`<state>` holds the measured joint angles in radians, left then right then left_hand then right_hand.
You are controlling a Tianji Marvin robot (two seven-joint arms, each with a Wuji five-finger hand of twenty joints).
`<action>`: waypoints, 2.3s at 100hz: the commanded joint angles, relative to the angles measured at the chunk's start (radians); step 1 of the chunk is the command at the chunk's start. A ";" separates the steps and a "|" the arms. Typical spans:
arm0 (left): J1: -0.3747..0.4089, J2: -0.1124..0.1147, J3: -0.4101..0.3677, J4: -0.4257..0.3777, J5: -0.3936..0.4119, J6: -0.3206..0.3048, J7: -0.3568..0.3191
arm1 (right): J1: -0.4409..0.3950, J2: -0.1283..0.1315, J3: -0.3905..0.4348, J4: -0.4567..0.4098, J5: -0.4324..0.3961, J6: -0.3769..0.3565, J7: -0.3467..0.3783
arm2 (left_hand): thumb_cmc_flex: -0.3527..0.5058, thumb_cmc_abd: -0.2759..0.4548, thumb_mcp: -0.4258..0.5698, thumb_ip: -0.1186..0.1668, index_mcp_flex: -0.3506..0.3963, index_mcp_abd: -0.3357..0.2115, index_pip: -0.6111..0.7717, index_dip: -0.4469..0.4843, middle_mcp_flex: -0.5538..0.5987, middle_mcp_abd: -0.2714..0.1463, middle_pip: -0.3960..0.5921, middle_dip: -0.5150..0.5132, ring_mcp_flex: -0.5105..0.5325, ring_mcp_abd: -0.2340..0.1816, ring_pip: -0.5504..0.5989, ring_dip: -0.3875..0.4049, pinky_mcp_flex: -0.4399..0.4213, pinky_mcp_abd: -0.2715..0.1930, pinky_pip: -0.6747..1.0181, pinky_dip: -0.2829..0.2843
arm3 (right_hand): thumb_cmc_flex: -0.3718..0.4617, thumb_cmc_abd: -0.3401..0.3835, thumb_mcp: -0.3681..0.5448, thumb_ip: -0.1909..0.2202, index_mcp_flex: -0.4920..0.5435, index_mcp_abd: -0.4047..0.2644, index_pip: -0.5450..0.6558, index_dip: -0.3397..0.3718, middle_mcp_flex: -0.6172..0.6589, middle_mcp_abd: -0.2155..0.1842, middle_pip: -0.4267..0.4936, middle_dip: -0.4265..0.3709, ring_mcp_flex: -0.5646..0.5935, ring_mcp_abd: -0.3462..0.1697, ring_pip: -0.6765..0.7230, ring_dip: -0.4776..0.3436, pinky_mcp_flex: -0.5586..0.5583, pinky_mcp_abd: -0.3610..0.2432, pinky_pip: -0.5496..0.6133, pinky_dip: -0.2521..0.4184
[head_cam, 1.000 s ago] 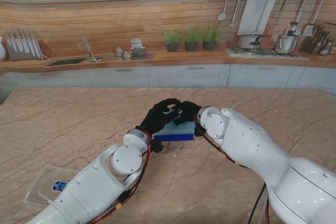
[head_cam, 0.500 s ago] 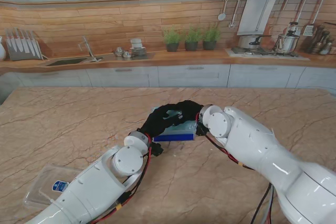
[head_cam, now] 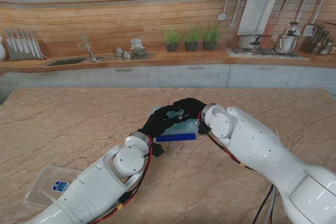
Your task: Fold the bubble film and place it into the plastic crate
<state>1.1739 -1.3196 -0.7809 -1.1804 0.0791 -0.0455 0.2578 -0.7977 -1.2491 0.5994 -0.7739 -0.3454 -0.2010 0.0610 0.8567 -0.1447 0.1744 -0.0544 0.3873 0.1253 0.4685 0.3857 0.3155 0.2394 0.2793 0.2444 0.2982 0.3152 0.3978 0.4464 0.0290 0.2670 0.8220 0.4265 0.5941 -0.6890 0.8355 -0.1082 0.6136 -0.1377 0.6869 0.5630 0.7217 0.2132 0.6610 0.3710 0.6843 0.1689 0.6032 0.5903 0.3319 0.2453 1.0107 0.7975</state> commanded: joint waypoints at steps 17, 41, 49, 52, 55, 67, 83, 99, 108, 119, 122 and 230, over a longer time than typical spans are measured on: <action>0.003 -0.011 0.006 0.005 0.007 0.020 0.005 | -0.018 0.014 0.023 -0.035 -0.032 0.009 -0.030 | 0.028 0.042 -0.028 0.042 -0.016 -0.026 -0.029 -0.008 -0.009 -0.011 0.010 0.005 -0.008 0.023 0.009 -0.002 -0.002 0.029 0.031 0.008 | -0.022 -0.025 -0.036 0.039 -0.044 -0.007 -0.013 0.007 -0.061 -0.024 -0.026 -0.014 -0.060 -0.021 -0.041 -0.025 -0.039 -0.007 -0.068 0.021; 0.001 -0.012 0.008 0.005 0.010 0.033 0.005 | -0.048 0.028 0.069 -0.084 -0.063 0.029 -0.063 | 0.029 0.041 -0.030 0.042 -0.015 -0.023 -0.030 -0.008 -0.011 -0.008 0.010 0.006 -0.009 0.027 0.016 0.000 -0.004 0.032 0.041 0.014 | -0.026 -0.021 -0.046 0.040 -0.051 -0.003 -0.016 0.002 -0.087 -0.018 -0.038 -0.020 -0.077 -0.020 -0.061 -0.037 -0.045 -0.009 -0.084 0.023; 0.000 -0.011 0.009 0.004 0.011 0.040 0.003 | -0.061 0.031 0.087 -0.100 -0.073 0.039 -0.080 | 0.030 0.042 -0.031 0.042 -0.015 -0.022 -0.031 -0.008 -0.012 -0.007 0.010 0.006 -0.009 0.029 0.018 0.000 -0.005 0.031 0.043 0.015 | -0.026 -0.018 -0.045 0.041 -0.051 0.003 -0.016 0.001 -0.092 -0.012 -0.035 -0.020 -0.079 -0.017 -0.059 -0.038 -0.040 -0.011 -0.086 0.024; 0.000 -0.011 0.009 0.004 0.011 0.041 0.002 | -0.065 0.032 0.094 -0.106 -0.078 0.041 -0.087 | 0.031 0.042 -0.030 0.043 -0.015 -0.021 -0.031 -0.008 -0.013 -0.006 0.009 0.006 -0.010 0.031 0.018 0.000 -0.005 0.031 0.044 0.015 | -0.026 -0.016 -0.044 0.041 -0.051 0.005 -0.016 0.000 -0.092 -0.012 -0.034 -0.020 -0.078 -0.017 -0.058 -0.038 -0.038 -0.013 -0.086 0.024; 0.000 -0.011 0.009 0.003 0.009 0.043 0.001 | -0.070 0.033 0.101 -0.112 -0.083 0.043 -0.094 | 0.032 0.042 -0.030 0.043 -0.016 -0.020 -0.031 -0.009 -0.013 -0.005 0.010 0.006 -0.009 0.034 0.020 0.000 -0.004 0.027 0.044 0.015 | -0.029 -0.015 -0.044 0.041 -0.050 0.005 -0.015 0.000 -0.093 -0.010 -0.032 -0.019 -0.078 -0.017 -0.056 -0.038 -0.034 -0.015 -0.086 0.024; -0.002 -0.011 0.010 0.001 0.007 0.047 -0.004 | -0.095 0.040 0.137 -0.143 -0.100 0.049 -0.120 | 0.033 0.040 -0.030 0.043 -0.012 -0.016 -0.031 -0.009 -0.011 0.002 0.012 0.007 -0.007 0.043 0.025 0.001 -0.003 0.023 0.044 0.015 | -0.035 -0.004 -0.021 0.046 -0.033 0.021 -0.004 0.000 -0.096 0.003 -0.013 -0.018 -0.075 -0.013 -0.039 -0.039 -0.011 -0.029 -0.068 0.023; -0.006 -0.012 0.013 0.002 0.000 0.058 -0.012 | -0.139 0.055 0.194 -0.203 -0.144 0.058 -0.152 | 0.032 0.041 -0.031 0.042 -0.011 -0.013 -0.033 -0.010 -0.015 0.018 0.010 0.006 -0.005 0.050 0.030 0.000 0.003 0.019 0.045 0.015 | -0.054 0.018 0.006 0.048 -0.030 0.028 0.001 0.000 -0.102 0.012 -0.001 -0.017 -0.074 -0.009 -0.023 -0.041 0.003 -0.040 -0.030 0.024; -0.008 -0.016 0.013 0.000 -0.025 0.076 -0.019 | -0.195 0.071 0.258 -0.278 -0.196 0.074 -0.183 | 0.034 0.043 -0.031 0.042 -0.012 -0.007 -0.037 -0.013 -0.022 0.024 0.008 0.006 -0.012 0.052 0.030 -0.004 0.000 0.020 0.043 0.014 | -0.059 0.050 -0.014 0.050 -0.030 0.040 0.000 -0.001 -0.106 0.024 0.012 -0.016 -0.078 -0.002 -0.002 -0.045 0.006 -0.049 0.019 0.017; -0.009 -0.018 0.013 0.000 -0.030 0.083 -0.019 | -0.228 0.082 0.293 -0.319 -0.235 0.080 -0.199 | 0.032 0.045 -0.033 0.042 -0.012 -0.005 -0.039 -0.014 -0.023 0.026 0.008 0.006 -0.014 0.052 0.030 -0.006 0.000 0.017 0.041 0.013 | -0.053 0.076 -0.025 0.053 -0.012 0.050 0.004 -0.001 -0.085 0.031 0.027 -0.012 -0.055 0.004 0.021 -0.043 0.034 -0.057 0.060 0.015; -0.007 -0.019 0.011 -0.004 -0.038 0.091 -0.020 | -0.272 0.095 0.343 -0.379 -0.236 0.085 -0.172 | 0.034 0.046 -0.034 0.042 -0.012 -0.002 -0.040 -0.015 -0.024 0.031 0.009 0.006 -0.012 0.053 0.033 -0.007 0.001 0.017 0.039 0.013 | -0.009 0.117 -0.091 0.028 0.033 0.057 0.034 -0.065 -0.020 0.034 0.033 -0.014 -0.003 0.013 0.050 -0.044 0.069 -0.057 0.107 -0.027; -0.007 -0.019 0.010 -0.004 -0.041 0.093 -0.021 | -0.283 0.099 0.355 -0.396 -0.230 0.087 -0.149 | 0.034 0.047 -0.034 0.042 -0.013 -0.001 -0.040 -0.015 -0.025 0.031 0.009 0.006 -0.012 0.054 0.034 -0.008 0.002 0.015 0.040 0.013 | 0.014 0.136 -0.118 0.013 0.039 0.056 0.065 -0.100 0.003 0.035 0.030 -0.015 0.013 0.019 0.055 -0.041 0.076 -0.054 0.115 -0.034; -0.004 -0.032 -0.007 -0.002 -0.104 0.106 -0.013 | -0.207 0.102 0.215 -0.315 -0.105 0.039 0.023 | 0.039 0.085 -0.068 0.035 0.019 0.067 -0.080 -0.064 -0.031 0.017 0.017 0.010 -0.044 -0.010 0.018 -0.048 -0.024 -0.054 0.017 0.000 | 0.277 0.147 0.342 0.053 0.255 0.245 -0.025 -0.251 0.071 0.038 -0.159 -0.087 0.113 0.051 -0.225 -0.270 0.251 -0.048 -0.098 -0.536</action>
<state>1.1626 -1.3441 -0.7856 -1.1797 -0.0209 0.0633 0.2440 -1.0121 -1.1324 0.8251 -1.0980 -0.4540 -0.1630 0.0744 0.8812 -0.1030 0.1408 -0.0435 0.3831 0.1872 0.4205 0.3370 0.3145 0.2875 0.2800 0.2463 0.2858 0.3380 0.4143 0.4082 0.0151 0.2454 0.8433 0.4277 0.8386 -0.5469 1.1241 -0.0884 0.8429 0.0933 0.6827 0.2958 0.8180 0.2529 0.5129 0.2930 0.8288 0.2093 0.3939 0.3427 0.5785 0.2153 0.9228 0.2944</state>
